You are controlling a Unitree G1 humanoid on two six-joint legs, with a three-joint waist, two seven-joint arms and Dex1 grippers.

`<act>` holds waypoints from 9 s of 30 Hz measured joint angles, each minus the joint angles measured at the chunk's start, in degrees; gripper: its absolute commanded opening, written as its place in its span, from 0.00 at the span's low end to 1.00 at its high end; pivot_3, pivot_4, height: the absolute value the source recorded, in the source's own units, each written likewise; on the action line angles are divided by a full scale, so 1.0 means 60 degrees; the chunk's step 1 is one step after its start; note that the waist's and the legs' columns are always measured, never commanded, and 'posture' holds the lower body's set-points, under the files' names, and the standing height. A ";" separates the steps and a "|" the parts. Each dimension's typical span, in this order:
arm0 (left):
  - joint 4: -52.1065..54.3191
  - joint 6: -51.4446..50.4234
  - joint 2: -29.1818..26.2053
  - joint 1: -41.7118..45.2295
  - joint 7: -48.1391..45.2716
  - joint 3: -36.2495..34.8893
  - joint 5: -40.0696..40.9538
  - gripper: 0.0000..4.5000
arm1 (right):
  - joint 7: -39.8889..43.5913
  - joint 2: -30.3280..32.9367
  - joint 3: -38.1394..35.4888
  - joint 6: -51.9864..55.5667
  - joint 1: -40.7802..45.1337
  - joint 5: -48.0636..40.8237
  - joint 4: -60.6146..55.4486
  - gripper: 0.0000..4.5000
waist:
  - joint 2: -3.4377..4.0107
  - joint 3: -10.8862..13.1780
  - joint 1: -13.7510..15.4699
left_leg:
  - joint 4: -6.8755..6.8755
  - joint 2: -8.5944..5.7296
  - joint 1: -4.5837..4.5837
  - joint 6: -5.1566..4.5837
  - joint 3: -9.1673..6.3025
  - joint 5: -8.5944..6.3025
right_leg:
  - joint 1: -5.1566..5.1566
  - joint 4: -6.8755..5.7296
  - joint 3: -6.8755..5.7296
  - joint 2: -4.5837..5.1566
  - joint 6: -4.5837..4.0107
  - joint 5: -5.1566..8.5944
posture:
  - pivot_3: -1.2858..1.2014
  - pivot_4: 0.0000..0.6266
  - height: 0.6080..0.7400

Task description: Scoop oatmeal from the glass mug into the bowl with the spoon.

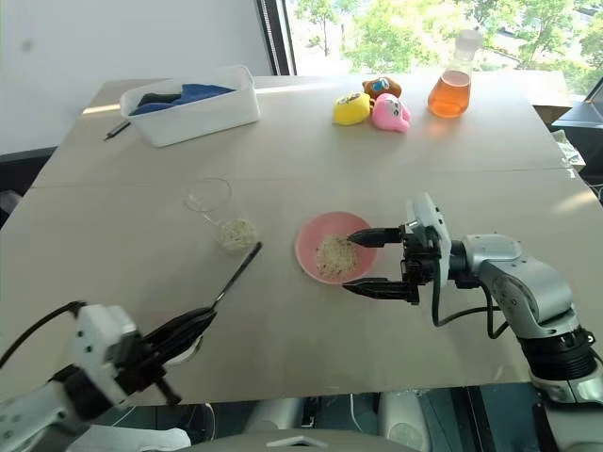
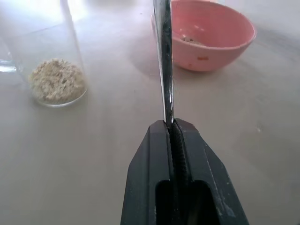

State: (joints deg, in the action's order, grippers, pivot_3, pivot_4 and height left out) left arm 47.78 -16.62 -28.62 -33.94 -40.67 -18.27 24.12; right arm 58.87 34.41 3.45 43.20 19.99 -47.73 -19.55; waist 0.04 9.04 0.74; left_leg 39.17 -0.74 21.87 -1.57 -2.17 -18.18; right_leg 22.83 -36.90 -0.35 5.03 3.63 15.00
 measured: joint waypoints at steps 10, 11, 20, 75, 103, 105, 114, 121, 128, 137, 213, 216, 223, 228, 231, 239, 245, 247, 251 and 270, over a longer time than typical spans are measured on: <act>-0.0833 0.0794 0.0601 0.2333 0.1438 0.3058 -0.2675 0.02 | -0.5582 -0.2045 -0.1039 0.3590 0.1033 -0.2774 -0.0259 1.00 | 0.0004 0.0000 -0.0091 | 0.0002 -0.0005 0.0002 0.0000 0.0015 0.0001 | 0.0021 -0.0025 0.0012 -0.0011 0.0001 -0.0001 | 0.52 0.24 1.00; -0.0892 0.0799 0.0643 0.2394 0.1458 0.3217 -0.2691 0.02 | -0.5919 -0.2172 -0.1108 0.3654 0.1111 -0.2959 -0.0245 1.00 | 0.0004 0.0000 -0.0106 | 0.0002 -0.0006 0.0004 0.0000 0.0014 0.0001 | 0.0024 -0.0025 0.0012 -0.0012 0.0002 -0.0001 | 0.52 0.24 1.00; -0.1459 0.0830 0.0925 0.2702 0.1600 0.3907 -0.2667 0.02 | -0.7398 -0.2611 -0.1102 0.4231 0.1322 -0.4224 -0.0334 1.00 | 0.0003 0.0000 -0.0227 | 0.0007 -0.0007 0.0009 -0.0004 0.0019 0.0002 | 0.0034 -0.0047 0.0014 -0.0017 0.0002 -0.0001 | 0.52 0.24 1.00; -0.2981 0.3797 0.1340 0.1072 0.3293 -0.1116 -0.2554 0.67 | -0.9857 -0.3160 -0.1103 0.3768 0.2016 -0.5147 0.0901 0.00 | 0.0002 -0.0001 -0.0258 | 0.0024 -0.0008 0.0006 -0.0038 0.0047 -0.0015 | 0.0075 -0.0121 0.0046 -0.0035 0.0002 0.0001 | 0.52 0.24 1.00; -0.9410 0.3025 -0.1273 0.6863 0.0931 -0.0644 -0.1275 0.67 | -0.9859 -0.3294 -0.1108 0.3306 0.1940 -0.4580 0.0968 0.00 | -0.0012 -0.0005 -0.0495 | 0.0028 -0.0014 0.0014 0.0012 0.0064 0.0013 | 0.0107 -0.0156 0.0067 -0.0047 0.0002 0.0001 | 0.52 0.24 1.00; -0.9707 0.3091 -0.1273 0.7154 0.0786 -0.0568 -0.1275 0.67 | -0.9858 -0.3298 -0.1108 0.3297 0.1920 -0.4550 0.0964 0.00 | -0.0016 -0.0004 -0.0498 | 0.0028 -0.0014 0.0017 0.0013 0.0064 0.0014 | 0.0111 -0.0156 0.0067 -0.0047 0.0002 0.0001 | 0.52 0.24 1.00; -1.1208 0.3422 -0.1301 0.8167 -0.0158 -0.0077 -0.1203 0.67 | -0.9897 -0.3274 -0.1114 0.3198 0.1685 -0.4486 0.0757 0.00 | -0.0017 -0.0004 -0.0522 | 0.0028 -0.0014 0.0018 0.0016 0.0067 0.0016 | 0.0119 -0.0161 0.0070 -0.0047 0.0002 0.0001 | 0.52 0.24 1.00; -1.1844 0.3474 -0.1307 0.8387 -0.0555 -0.0048 -0.0998 0.67 | -0.9915 -0.3261 -0.1117 0.3182 0.1652 -0.4478 0.0737 0.00 | -0.0017 -0.0005 -0.0519 | 0.0028 -0.0012 0.0019 0.0017 0.0068 0.0016 | 0.0121 -0.0163 0.0072 -0.0045 0.0002 0.0001 | 0.52 0.24 1.00; -1.2202 0.3264 -0.1169 0.8980 -0.0878 -0.0079 -0.0409 0.67 | -0.9919 -0.3268 -0.1116 0.3179 0.1612 -0.4448 0.0721 0.00 | -0.0019 -0.0005 -0.0517 | 0.0029 -0.0014 0.0019 0.0017 0.0068 0.0017 | 0.0121 -0.0166 0.0071 -0.0041 0.0003 0.0001 | 0.52 0.24 1.00; -1.2444 0.3008 -0.1120 0.9226 -0.1331 -0.0177 -0.0112 0.67 | -0.9919 -0.3284 -0.1116 0.3174 0.1541 -0.4416 0.0703 0.00 | -0.0020 -0.0005 -0.0530 | 0.0030 -0.0016 0.0019 0.0018 0.0068 0.0017 | 0.0122 -0.0166 0.0071 -0.0043 0.0003 0.0001 | 0.52 0.24 1.00; -1.0280 0.2440 -0.0122 0.8372 0.0321 0.0516 -0.0728 0.02 | -0.9856 -0.3434 -0.1120 0.2895 0.1720 -0.4016 0.0716 0.00 | -0.0025 -0.0010 -0.0524 | 0.0036 -0.0012 0.0017 0.0023 0.0067 0.0021 | 0.0125 -0.0175 0.0083 -0.0042 0.0004 0.0000 | 0.52 0.24 1.00; -1.0162 0.2426 -0.0114 0.8314 0.0392 0.0516 -0.0760 0.02 | -0.9863 -0.3429 -0.1131 0.2895 0.1843 -0.4022 0.0782 0.00 | -0.0025 -0.0009 -0.0530 | 0.0036 -0.0012 0.0018 0.0023 0.0069 0.0021 | 0.0125 -0.0175 0.0083 -0.0042 0.0004 0.0000 | 0.52 0.24 1.00; -0.9870 0.2410 -0.0021 0.8243 0.0408 0.0523 -0.0779 0.02 | -0.9868 -0.3401 -0.1490 0.2786 0.2472 -0.4047 0.0862 0.00 | -0.0025 -0.0010 -0.0514 | 0.0036 -0.0013 0.0019 0.0023 0.0068 0.0021 | 0.0125 -0.0173 0.0082 -0.0042 0.0004 0.0000 | 0.52 0.24 1.00; -0.9841 0.2393 0.0058 0.8204 0.0604 0.0561 -0.0824 0.02 | -0.9863 -0.3410 -0.1489 0.2787 0.2470 -0.4036 0.0993 0.00 | -0.0025 -0.0010 -0.0522 | 0.0035 -0.0013 0.0018 0.0023 0.0068 0.0021 | 0.0126 -0.0174 0.0083 -0.0042 0.0004 0.0000 | 0.52 0.24 1.00; -0.9710 0.2393 0.0067 0.8094 0.0655 0.0602 -0.0881 0.02 | -0.9854 -0.3398 -0.1490 0.2787 0.2538 -0.4034 0.1078 0.00 | -0.0025 -0.0010 -0.0521 | 0.0036 -0.0013 0.0018 0.0023 0.0070 0.0021 | 0.0126 -0.0174 0.0084 -0.0041 0.0004 0.0000 | 0.52 0.24 1.00; -0.8752 0.2341 0.0183 0.7727 0.1024 0.0840 -0.0996 0.02 | -0.9873 -0.3359 -0.1778 0.2712 0.3995 -0.4026 0.1486 0.00 | -0.0025 -0.0009 -0.0528 | 0.0035 -0.0008 0.0021 0.0023 0.0068 0.0021 | 0.0129 -0.0172 0.0085 -0.0039 0.0003 0.0000 | 0.52 0.24 1.00; -0.7651 0.1898 0.0519 0.7596 0.1626 0.0931 -0.1002 0.02 | -0.9909 -0.3427 -0.1952 0.2556 0.4933 -0.4025 0.1878 0.00 | -0.0024 -0.0009 -0.0518 | 0.0035 -0.0010 0.0023 0.0023 0.0069 0.0021 | 0.0129 -0.0173 0.0088 -0.0035 0.0004 0.0000 | 0.52 0.24 1.00; -0.7337 0.1756 0.0573 0.7564 0.1757 0.1063 -0.1009 0.02 | -0.9901 -0.3439 -0.2081 0.2487 0.5275 -0.4024 0.1978 0.00 | -0.0024 -0.0009 -0.0518 | 0.0034 -0.0010 0.0023 0.0024 0.0067 0.0021 | 0.0130 -0.0172 0.0086 -0.0037 0.0003 0.0000 | 0.52 0.24 1.00; -0.6919 0.1545 0.0705 0.7550 0.1969 0.1303 -0.1113 0.02 | -0.9879 -0.3586 -0.2177 0.2325 0.5960 -0.4023 0.2224 0.00 | -0.0023 -0.0009 -0.0524 | 0.0031 -0.0011 0.0022 0.0024 0.0069 0.0021 | 0.0131 -0.0172 0.0086 -0.0039 0.0003 0.0000 | 0.52 0.24 1.00; -0.7028 0.2421 0.1497 0.6881 0.2316 0.1221 -0.1272 0.02 | -0.9679 -0.3803 -0.2184 0.2281 0.6032 -0.3704 0.2559 0.00 | -0.0023 -0.0009 -0.0519 | 0.0031 -0.0007 0.0023 0.0024 0.0072 0.0021 | 0.0132 -0.0171 0.0089 -0.0035 0.0003 0.0000 | 0.52 0.24 1.00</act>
State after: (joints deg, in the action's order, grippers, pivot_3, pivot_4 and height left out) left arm 5.61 -2.10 -19.64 7.35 -26.78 -10.94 16.49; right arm 0.79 11.59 -9.65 56.88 56.19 -69.95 -4.20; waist -0.10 8.99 -2.38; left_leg 39.36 -0.79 22.01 -1.42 -1.74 -18.05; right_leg 23.62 -37.93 0.18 4.82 3.65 15.00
